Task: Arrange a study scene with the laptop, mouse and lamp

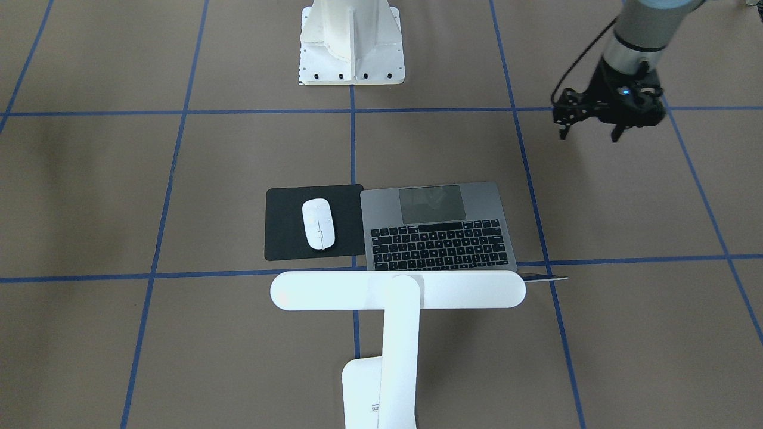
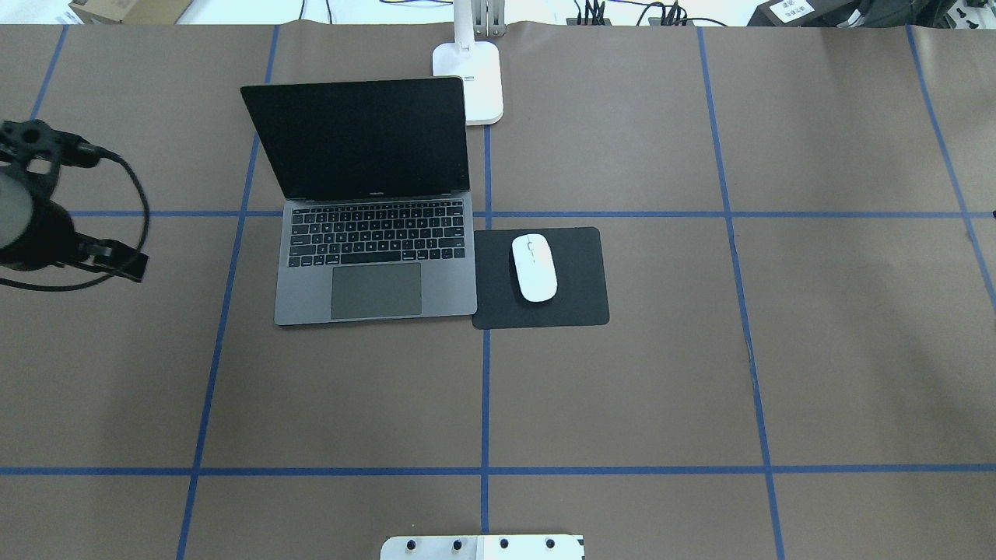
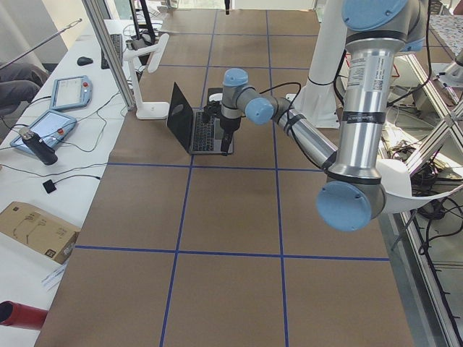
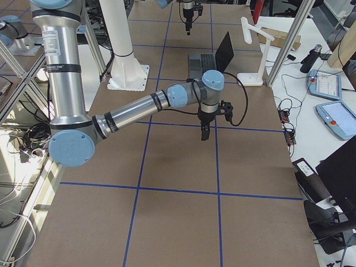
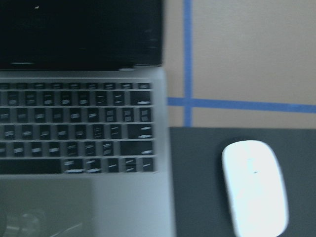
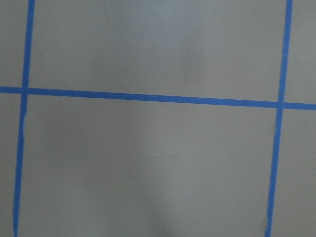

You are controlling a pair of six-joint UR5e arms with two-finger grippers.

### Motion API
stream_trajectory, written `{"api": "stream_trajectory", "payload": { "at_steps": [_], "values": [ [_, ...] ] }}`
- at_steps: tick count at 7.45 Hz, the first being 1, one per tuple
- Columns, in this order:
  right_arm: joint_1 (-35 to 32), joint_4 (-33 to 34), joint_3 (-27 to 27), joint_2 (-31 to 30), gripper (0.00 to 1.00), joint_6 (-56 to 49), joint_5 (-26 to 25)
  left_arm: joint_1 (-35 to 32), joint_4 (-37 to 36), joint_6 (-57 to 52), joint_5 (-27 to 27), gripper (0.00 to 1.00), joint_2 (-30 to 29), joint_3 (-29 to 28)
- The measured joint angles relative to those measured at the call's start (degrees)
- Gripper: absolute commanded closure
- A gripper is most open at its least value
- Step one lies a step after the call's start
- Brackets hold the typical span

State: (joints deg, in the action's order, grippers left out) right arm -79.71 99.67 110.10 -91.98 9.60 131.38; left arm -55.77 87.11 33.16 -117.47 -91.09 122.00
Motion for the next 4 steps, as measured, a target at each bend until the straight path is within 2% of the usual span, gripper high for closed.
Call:
{"api": "stream_trajectory", "payload": {
  "at_steps": [1,2,4],
  "values": [
    [-3.0,0.0,-0.5,-1.7,0.00,-2.8,0.3,-11.2,0.2,-15.1,-6.1,0.00,1.8,-6.2],
    [-5.4,0.0,-0.9,-3.2,0.00,-5.1,0.5,-20.5,0.2,-28.0,-9.9,0.00,2.3,-13.1],
    [-9.1,-0.1,-1.7,-5.9,0.00,-7.8,1.4,-29.9,0.3,-39.0,-11.6,0.00,2.5,-21.6]
  ]
}}
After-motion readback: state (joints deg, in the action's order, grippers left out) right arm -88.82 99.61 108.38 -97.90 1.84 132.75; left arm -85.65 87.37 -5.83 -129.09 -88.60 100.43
